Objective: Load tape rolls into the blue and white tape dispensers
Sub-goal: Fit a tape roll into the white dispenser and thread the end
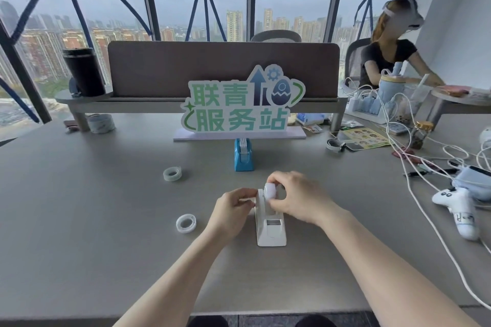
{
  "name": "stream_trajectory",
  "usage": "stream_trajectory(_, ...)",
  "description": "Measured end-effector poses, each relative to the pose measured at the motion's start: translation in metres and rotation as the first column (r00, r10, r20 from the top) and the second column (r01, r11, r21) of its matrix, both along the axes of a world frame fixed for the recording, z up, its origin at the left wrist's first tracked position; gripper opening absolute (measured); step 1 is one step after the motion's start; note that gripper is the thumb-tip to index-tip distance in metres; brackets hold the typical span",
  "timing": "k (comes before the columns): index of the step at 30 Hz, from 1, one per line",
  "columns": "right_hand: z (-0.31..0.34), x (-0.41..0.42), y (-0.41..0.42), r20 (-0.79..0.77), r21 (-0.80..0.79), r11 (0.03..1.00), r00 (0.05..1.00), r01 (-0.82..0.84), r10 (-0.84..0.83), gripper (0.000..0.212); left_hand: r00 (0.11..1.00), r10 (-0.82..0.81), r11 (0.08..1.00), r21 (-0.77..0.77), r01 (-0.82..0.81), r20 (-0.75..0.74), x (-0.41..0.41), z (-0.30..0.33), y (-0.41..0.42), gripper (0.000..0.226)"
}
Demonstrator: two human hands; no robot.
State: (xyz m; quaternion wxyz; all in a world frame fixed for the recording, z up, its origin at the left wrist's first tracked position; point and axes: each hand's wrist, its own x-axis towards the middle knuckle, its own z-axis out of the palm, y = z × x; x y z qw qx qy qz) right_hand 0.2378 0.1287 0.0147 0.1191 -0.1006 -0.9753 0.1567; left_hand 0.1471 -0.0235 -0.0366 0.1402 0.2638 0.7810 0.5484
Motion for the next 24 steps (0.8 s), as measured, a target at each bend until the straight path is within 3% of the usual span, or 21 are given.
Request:
stream_trajectory(6, 0.007, 0.008, 0.002, -0.149, -0.128, 0.991, 0.989, -0.024, 0.005, 0.021, 0.999, 0.047, 0.998, 0.046, -0.046, -0.022, -0.002, 0.008, -0.003, 0.022)
stream_trajectory(11, 0.010, 0.010, -0.005, -0.190, -0.126, 0.990, 0.981, -0.056, 0.031, 0.019, 0.987, 0.115, 0.990, 0.095, -0.104, -0.114, 0.001, 0.020, -0.016, 0.007)
stream_trajectory(15, 0.011, 0.005, -0.022, -0.202, -0.106, 0.988, 0.975, -0.113, 0.090, 0.016, 0.983, 0.137, 0.983, 0.141, -0.120, -0.120, 0.003, 0.023, -0.027, 0.005)
stream_trajectory(19, 0.007, -0.005, -0.042, -0.219, -0.058, 0.984, 0.964, -0.168, 0.151, 0.017, 0.993, 0.115, 0.980, 0.170, -0.108, -0.034, -0.001, 0.019, -0.042, 0.004)
stream_trajectory(24, 0.004, -0.018, -0.059, -0.223, -0.124, 0.972, 0.960, -0.199, 0.168, 0.019, 0.998, 0.056, 0.989, 0.139, -0.056, 0.004, -0.006, 0.015, -0.062, 0.013)
